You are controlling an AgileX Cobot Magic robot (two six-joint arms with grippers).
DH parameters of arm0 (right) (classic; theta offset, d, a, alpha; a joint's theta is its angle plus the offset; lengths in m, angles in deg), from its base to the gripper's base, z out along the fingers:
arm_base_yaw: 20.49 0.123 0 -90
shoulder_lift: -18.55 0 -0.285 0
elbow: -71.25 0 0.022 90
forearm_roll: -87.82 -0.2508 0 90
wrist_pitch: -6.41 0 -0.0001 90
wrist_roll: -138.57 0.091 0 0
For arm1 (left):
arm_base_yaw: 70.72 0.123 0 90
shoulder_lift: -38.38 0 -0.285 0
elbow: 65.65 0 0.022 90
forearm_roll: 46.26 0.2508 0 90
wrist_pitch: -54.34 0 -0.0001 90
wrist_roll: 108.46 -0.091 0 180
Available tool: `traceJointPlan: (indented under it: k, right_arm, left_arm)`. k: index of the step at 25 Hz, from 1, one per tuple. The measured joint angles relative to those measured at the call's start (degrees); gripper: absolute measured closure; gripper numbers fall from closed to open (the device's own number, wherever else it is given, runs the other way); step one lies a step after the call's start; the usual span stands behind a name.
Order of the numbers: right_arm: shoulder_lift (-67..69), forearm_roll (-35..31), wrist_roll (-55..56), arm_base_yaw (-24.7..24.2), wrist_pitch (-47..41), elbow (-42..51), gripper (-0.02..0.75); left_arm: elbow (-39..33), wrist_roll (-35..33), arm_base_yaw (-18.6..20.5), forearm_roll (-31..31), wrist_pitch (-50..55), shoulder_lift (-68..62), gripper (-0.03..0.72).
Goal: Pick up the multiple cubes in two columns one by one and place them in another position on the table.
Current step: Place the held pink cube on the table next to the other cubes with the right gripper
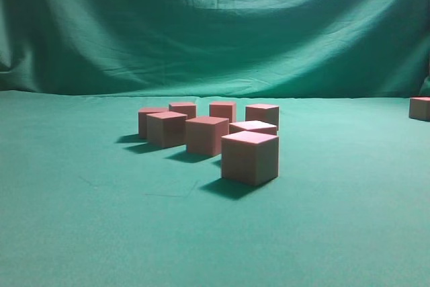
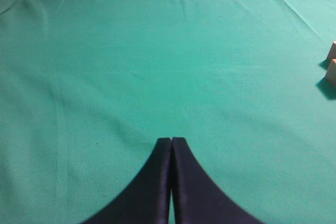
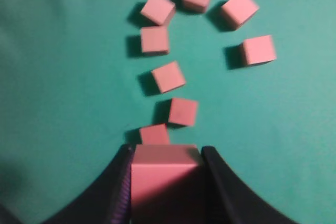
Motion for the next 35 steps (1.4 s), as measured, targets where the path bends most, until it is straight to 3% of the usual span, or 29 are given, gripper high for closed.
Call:
traceJointPlan:
  k: [5, 11, 17, 23, 35]
  right_arm:
    - [1.19, -0.09, -0.06, 8.93, 7.69, 10.36, 0.489]
    - [7.01, -0.09, -9.34, 14.63, 11.45, 12.10, 0.489]
    - [12.72, 2.25, -17.57, 15.26, 14.76, 12.14, 0.489]
    - [16.02, 7.81, -18.25, 15.26, 20.96, 12.14, 0.489]
    - [20.68, 9.73, -18.38, 14.93, 23.18, 12.14, 0.489]
  left_arm:
    - [0.00, 0.00, 0.00, 0.00, 0.00, 0.00, 0.688]
    - [0.00, 0.00, 0.00, 0.00, 0.00, 0.00, 0.688]
    - [0.00, 0.00, 0.00, 0.00, 0.00, 0.00, 0.688]
    - [0.00, 0.00, 0.00, 0.00, 0.00, 0.00, 0.688]
    - [0.00, 0.00, 0.00, 0.00, 0.00, 0.00, 0.688]
